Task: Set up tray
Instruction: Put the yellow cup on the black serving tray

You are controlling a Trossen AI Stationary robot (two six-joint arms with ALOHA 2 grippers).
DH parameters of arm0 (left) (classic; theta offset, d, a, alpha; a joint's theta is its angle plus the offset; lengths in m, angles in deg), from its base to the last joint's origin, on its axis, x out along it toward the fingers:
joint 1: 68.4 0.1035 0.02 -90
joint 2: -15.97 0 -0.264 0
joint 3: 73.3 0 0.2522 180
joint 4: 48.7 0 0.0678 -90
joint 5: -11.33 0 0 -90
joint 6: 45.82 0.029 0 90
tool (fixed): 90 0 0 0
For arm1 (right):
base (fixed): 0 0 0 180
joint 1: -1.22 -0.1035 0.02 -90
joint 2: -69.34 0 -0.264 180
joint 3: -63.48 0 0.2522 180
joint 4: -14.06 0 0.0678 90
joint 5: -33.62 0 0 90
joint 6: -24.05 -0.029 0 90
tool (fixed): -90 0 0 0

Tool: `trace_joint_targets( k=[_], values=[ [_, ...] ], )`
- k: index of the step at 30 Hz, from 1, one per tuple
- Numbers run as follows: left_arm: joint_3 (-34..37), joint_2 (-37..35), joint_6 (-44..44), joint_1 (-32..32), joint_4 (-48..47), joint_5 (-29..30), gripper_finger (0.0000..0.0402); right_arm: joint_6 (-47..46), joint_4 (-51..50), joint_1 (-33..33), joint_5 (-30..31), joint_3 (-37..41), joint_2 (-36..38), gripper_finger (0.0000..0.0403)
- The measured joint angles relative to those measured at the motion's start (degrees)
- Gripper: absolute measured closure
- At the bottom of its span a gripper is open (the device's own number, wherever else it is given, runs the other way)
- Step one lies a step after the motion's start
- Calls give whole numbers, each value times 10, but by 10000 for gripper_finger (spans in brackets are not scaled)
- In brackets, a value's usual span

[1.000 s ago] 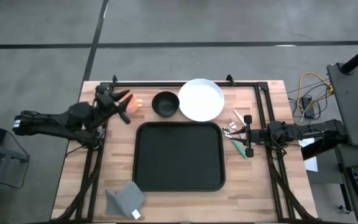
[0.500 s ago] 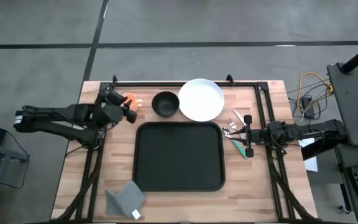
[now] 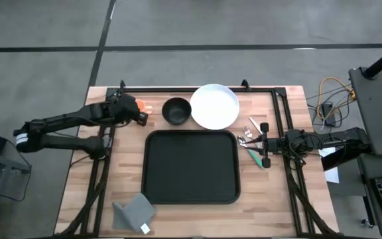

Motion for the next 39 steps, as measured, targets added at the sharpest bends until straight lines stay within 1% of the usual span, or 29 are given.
trace_joint_targets(
  k=[3, 5, 8, 11, 13, 19, 27, 32, 39],
  values=[
    [10, 6, 10, 38, 3, -50, 317, 0, 0, 0, 0, 0, 0, 335],
    [17, 14, 14, 50, 3, -61, 317, 0, 0, 0, 0, 0, 0, 335],
    [23, 31, 36, 63, 18, -56, 317, 0, 0, 0, 0, 0, 0, 335],
    [23, 49, 39, 73, 19, -55, 317, 0, 0, 0, 0, 0, 0, 335],
    [22, 65, 43, 72, 23, -54, 317, 0, 0, 0, 0, 0, 0, 335],
    [22, 113, 91, 72, 33, -55, 317, 0, 0, 0, 0, 0, 0, 335],
    [-3, 179, 107, 72, 34, -55, 317, 0, 0, 0, 0, 0, 0, 335],
    [-12, 195, 113, 72, 34, -55, 317, 0, 0, 0, 0, 0, 0, 335],
    [-16, 196, 115, 72, 34, -54, 317, 0, 0, 0, 0, 0, 0, 335]
  ],
)
